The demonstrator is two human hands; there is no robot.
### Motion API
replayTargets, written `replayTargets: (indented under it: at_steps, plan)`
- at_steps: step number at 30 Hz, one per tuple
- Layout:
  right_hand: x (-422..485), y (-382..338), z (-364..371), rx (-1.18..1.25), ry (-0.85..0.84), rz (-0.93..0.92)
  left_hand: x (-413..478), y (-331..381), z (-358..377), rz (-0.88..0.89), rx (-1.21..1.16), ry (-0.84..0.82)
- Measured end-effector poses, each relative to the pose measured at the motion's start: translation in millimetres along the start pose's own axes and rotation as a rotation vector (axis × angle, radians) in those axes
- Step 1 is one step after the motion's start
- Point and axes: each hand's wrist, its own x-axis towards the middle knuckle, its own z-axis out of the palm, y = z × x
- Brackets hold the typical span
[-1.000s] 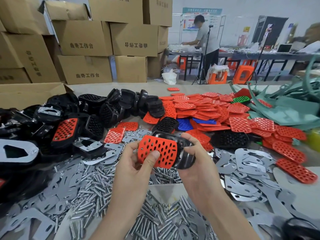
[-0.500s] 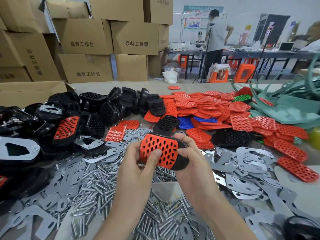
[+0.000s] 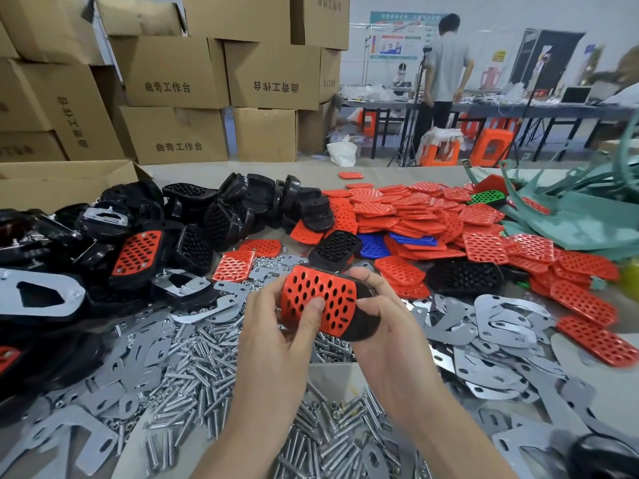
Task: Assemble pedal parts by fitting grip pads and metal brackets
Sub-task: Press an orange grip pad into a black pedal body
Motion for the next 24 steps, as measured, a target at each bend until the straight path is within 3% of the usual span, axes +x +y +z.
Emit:
replayTargets:
  at_steps: [7, 13, 18, 21, 24]
  plan:
    - [0, 1, -2, 0.027, -0.023, 0.0, -1, 3, -2, -0.021, -0.012, -0.009]
    - [1, 10, 0, -0.121, 0.088, -0.092, 0, 5, -2, -0.016, 0.001, 0.018]
    - [2, 17, -1, -0.129, 0.136, -0.125, 5, 3, 3, -0.39, -0.484, -0.149]
    - [1, 20, -2, -0.232, 0.129, -0.133, 6, 2, 3, -0.397, -0.619, -0.151]
    - [2, 22, -5, -0.415, 0.098, -0.141, 9, 0, -1, -0.344, -0.596, -0.079]
